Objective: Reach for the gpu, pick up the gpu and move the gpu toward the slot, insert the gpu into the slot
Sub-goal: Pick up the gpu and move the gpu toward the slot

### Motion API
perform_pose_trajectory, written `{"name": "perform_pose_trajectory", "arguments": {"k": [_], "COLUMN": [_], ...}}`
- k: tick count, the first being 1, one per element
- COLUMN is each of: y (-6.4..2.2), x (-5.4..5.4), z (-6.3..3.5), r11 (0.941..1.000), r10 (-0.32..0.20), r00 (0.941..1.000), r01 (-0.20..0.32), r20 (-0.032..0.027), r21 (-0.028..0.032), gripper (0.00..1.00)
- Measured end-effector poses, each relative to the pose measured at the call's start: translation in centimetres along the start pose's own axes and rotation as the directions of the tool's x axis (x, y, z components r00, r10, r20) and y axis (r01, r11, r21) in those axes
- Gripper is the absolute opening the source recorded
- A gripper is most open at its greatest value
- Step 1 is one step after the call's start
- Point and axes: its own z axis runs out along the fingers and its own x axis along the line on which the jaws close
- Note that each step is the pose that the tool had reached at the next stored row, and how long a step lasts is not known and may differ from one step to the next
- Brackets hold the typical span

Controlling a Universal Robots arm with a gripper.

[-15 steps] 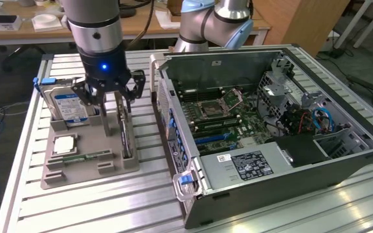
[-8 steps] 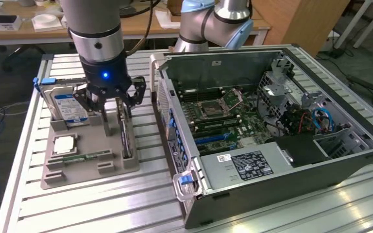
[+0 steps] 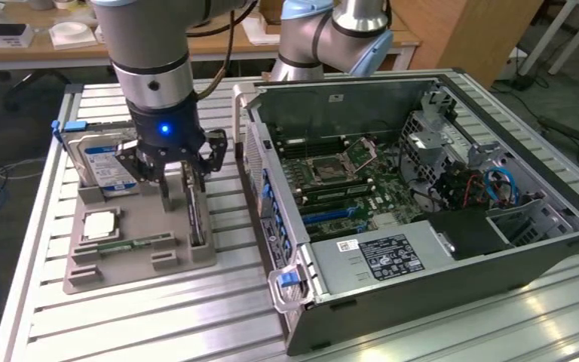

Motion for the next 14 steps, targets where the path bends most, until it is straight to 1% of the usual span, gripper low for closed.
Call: {"name": "perform_pose_trajectory", "arguments": {"k": [14], "y": [-0.21], "x": [0.0], "z": [2.52], "r11": [0.9999], "r10": [0.013], "r00": [0.9999], "r01": [-0.013], "r20": [0.0006], "r21": [0.0005], "gripper": [0.59]}}
